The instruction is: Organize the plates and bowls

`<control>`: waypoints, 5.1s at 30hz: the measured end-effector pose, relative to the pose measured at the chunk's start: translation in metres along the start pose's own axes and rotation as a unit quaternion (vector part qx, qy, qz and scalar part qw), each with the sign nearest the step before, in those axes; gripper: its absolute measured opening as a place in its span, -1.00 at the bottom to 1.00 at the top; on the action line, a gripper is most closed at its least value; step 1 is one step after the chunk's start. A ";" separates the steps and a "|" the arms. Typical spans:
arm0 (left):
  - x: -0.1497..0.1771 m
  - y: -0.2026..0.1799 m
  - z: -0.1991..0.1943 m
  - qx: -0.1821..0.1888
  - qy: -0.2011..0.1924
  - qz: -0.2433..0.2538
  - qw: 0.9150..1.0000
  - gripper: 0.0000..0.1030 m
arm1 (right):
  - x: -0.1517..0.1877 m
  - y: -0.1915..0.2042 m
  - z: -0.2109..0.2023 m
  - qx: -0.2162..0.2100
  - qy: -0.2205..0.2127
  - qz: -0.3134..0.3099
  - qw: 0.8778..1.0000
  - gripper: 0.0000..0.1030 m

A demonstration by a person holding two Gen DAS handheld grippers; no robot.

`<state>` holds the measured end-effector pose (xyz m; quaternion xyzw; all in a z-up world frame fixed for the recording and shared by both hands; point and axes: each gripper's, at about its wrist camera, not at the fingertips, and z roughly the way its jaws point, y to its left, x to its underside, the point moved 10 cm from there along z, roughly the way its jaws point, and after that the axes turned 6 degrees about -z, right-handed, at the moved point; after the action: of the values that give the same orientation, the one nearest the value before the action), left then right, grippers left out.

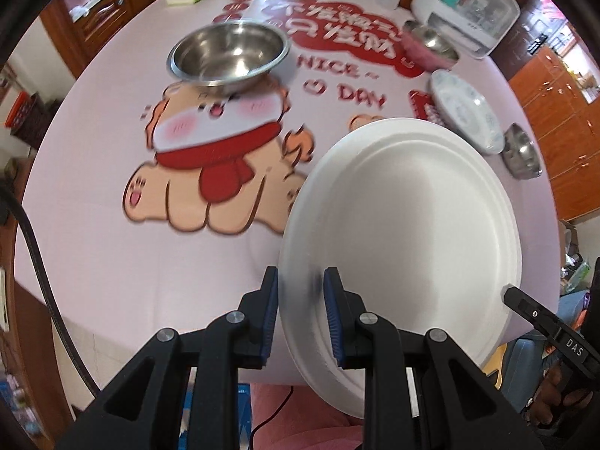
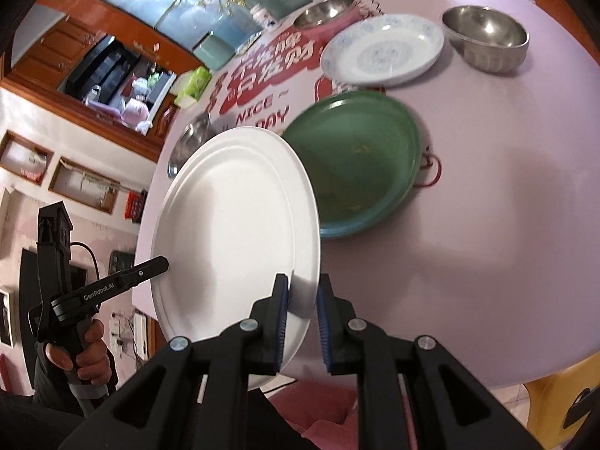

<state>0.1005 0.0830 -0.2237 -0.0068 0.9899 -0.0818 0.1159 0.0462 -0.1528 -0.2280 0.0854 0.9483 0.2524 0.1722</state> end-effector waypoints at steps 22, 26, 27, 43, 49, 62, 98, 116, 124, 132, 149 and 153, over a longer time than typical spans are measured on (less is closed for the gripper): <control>0.013 0.090 0.032 -0.055 0.035 -0.069 0.995 -0.57 | 0.017 0.049 0.081 -0.010 0.097 -0.075 0.992 -0.68; 0.012 0.096 0.038 -0.059 0.041 -0.069 0.995 -0.57 | 0.020 0.048 0.087 -0.010 0.107 -0.068 0.992 -0.68; 0.012 0.096 0.040 -0.060 0.044 -0.067 0.995 -0.57 | 0.021 0.047 0.087 -0.010 0.109 -0.065 0.992 -0.68; 0.005 0.079 0.061 -0.065 0.057 -0.045 0.995 -0.57 | 0.019 0.026 0.092 0.000 0.110 -0.030 0.993 -0.68; 0.005 0.079 0.064 -0.060 0.059 -0.048 0.995 -0.56 | 0.017 0.026 0.092 0.004 0.110 -0.033 0.993 -0.65; 0.008 0.073 0.071 -0.063 0.060 -0.049 0.995 -0.37 | 0.017 0.032 0.091 0.019 0.122 -0.067 0.990 -0.49; -0.058 -0.078 -0.060 -0.015 -0.133 0.071 0.988 0.49 | -0.046 -0.025 -0.044 0.045 -0.067 -0.017 0.997 -0.17; -0.129 -0.171 -0.048 0.028 -0.144 0.137 0.980 0.55 | -0.099 -0.074 -0.086 0.113 -0.160 0.003 0.981 -0.17; -0.170 -0.197 -0.009 0.038 -0.113 0.144 0.982 0.55 | -0.132 -0.093 -0.067 0.132 -0.170 0.000 0.977 -0.17; -0.196 -0.211 0.042 0.026 -0.075 0.138 0.987 0.55 | -0.159 -0.110 -0.031 0.126 -0.162 0.016 0.979 -0.17; -0.212 -0.232 0.142 0.053 -0.022 0.132 0.990 0.55 | -0.180 -0.148 0.023 0.122 -0.151 0.036 0.980 -0.18; -0.211 -0.233 0.156 0.055 -0.010 0.134 0.989 0.50 | -0.181 -0.156 0.030 0.123 -0.151 0.046 0.980 -0.18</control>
<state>0.3404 -0.1648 -0.2867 0.1320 0.9746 -0.1199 0.1358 0.2133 -0.3183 -0.2800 0.1862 0.9302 0.1260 0.2902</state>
